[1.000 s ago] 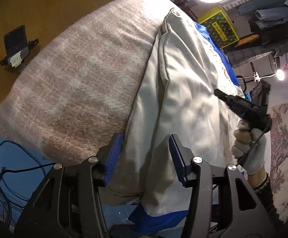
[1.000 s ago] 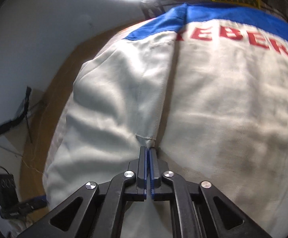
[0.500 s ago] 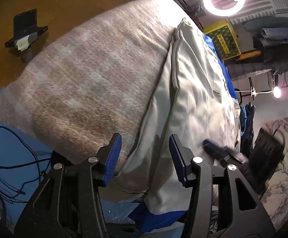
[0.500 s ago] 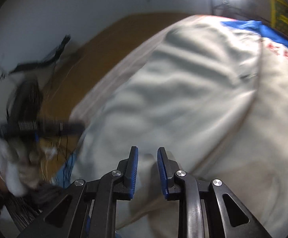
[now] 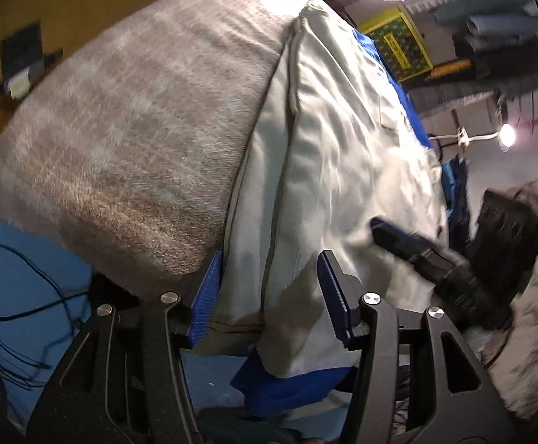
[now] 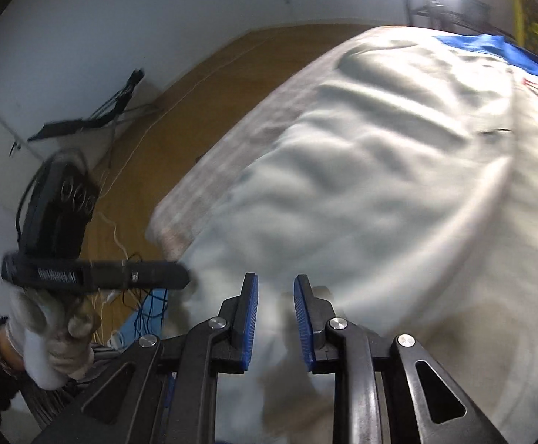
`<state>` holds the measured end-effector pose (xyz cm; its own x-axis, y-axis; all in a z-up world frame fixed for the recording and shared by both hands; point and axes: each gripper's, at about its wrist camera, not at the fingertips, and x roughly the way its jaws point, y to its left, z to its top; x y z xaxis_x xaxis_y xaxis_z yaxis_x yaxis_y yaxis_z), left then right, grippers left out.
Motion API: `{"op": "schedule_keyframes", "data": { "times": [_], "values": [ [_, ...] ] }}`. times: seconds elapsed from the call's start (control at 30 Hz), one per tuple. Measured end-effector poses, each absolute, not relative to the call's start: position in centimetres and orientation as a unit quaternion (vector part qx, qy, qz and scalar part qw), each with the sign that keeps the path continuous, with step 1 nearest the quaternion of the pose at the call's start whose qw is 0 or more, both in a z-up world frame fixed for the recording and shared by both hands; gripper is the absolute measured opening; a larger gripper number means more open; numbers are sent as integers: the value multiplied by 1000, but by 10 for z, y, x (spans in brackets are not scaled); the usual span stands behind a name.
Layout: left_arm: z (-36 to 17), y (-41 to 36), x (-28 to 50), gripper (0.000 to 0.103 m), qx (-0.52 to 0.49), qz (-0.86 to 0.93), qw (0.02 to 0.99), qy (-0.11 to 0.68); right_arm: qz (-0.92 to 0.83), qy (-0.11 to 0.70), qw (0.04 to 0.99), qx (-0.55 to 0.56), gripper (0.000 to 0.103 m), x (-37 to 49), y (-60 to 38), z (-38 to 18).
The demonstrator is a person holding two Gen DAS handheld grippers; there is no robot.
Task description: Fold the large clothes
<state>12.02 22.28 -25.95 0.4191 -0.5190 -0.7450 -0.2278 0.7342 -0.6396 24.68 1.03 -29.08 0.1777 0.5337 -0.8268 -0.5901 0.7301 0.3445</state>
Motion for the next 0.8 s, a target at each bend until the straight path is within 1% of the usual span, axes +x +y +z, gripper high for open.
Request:
{"op": "schedule_keyframes", "data": {
  "times": [0.03,0.07,0.1,0.13,0.17,0.23,0.33,0.4,0.47,0.5,0.53,0.6,0.7,0.8],
  "values": [
    [-258,219,120,49,-343,-93,769,531,360,524,772,-22,31,250,3,-287],
    [-256,215,120,44,-329,-88,774,534,354,523,775,-17,34,254,-2,-283],
    [-254,211,120,30,-314,-81,780,536,350,523,777,-12,35,257,-6,-279],
    [-252,207,119,22,-302,-78,785,535,349,523,778,-9,35,260,-10,-276],
    [-249,205,118,18,-298,-78,789,532,346,522,779,-8,35,261,-12,-273],
    [-245,201,115,7,-293,-79,796,524,342,521,782,-6,36,264,-16,-268],
    [-235,197,109,3,-292,-84,805,509,339,518,785,-1,40,268,-17,-258],
    [-224,193,108,3,-289,-92,814,496,338,515,788,3,44,274,-17,-250],
    [-214,186,106,3,-287,-103,820,484,337,509,792,3,51,282,-14,-240],
    [-210,183,105,2,-284,-108,824,479,338,508,793,2,58,286,-12,-237],
    [-205,177,105,2,-279,-116,826,475,338,507,793,3,61,293,-8,-232],
    [-200,168,105,2,-274,-127,830,469,335,506,795,7,62,304,0,-226],
    [-195,160,106,2,-267,-139,832,465,336,512,790,10,69,322,16,-220],
    [-192,156,110,2,-268,-148,831,465,320,519,792,-8,69,344,42,-221]
  ]
}}
